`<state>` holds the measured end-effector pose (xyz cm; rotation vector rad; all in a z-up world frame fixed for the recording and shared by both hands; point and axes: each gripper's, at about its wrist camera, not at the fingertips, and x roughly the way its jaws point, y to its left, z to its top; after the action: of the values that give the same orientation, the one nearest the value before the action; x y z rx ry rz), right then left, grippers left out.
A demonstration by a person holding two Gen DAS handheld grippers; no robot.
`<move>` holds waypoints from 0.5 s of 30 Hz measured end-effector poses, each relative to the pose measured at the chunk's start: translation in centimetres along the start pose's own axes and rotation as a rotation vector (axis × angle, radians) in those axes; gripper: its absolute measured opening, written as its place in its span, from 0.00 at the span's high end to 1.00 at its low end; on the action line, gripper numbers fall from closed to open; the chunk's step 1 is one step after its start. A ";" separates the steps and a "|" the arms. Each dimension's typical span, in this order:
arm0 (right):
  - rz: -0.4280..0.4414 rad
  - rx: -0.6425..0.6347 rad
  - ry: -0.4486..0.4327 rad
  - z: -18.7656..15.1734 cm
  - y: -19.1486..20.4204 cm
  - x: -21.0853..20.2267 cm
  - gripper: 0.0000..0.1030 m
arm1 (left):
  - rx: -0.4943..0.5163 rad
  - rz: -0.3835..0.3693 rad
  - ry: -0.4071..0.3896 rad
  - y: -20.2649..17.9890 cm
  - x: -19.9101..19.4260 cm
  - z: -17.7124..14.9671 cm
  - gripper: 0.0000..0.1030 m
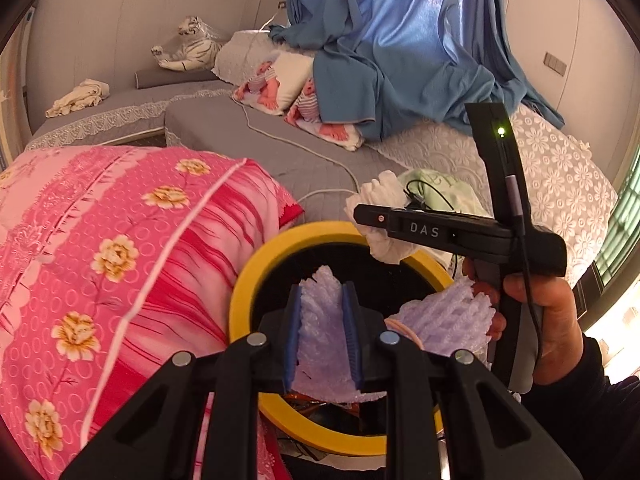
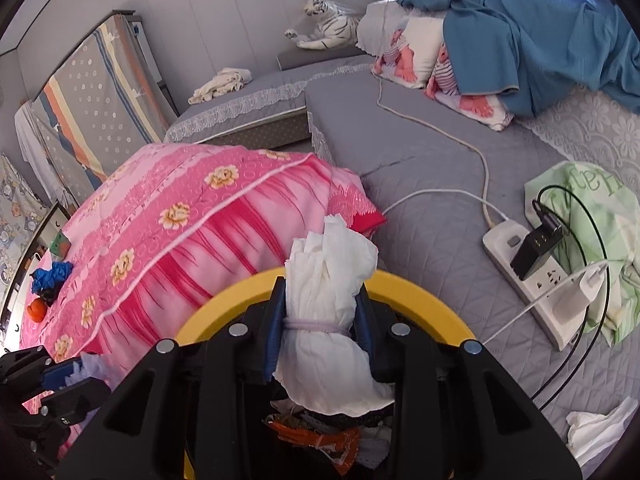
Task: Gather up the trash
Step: 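Lift and carry the foam net and white bundle with both tools over the yellow bin, then open left tool dropping the foam net while right tool drops the white bundle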
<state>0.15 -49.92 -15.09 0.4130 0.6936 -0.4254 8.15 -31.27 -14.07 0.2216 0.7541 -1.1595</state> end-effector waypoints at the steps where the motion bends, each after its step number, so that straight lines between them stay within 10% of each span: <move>1: 0.001 -0.001 0.004 -0.2 0.0 0.1 0.71 | -0.002 -0.004 0.004 -0.1 0.1 -0.1 0.82; 15: -0.016 0.012 0.024 -0.7 -0.8 0.4 0.66 | -0.050 -0.007 0.014 0.6 0.7 -0.2 0.74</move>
<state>-0.33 -50.32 -15.99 0.4251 0.7186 -0.4401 8.76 -31.46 -14.76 0.1855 0.7962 -1.1452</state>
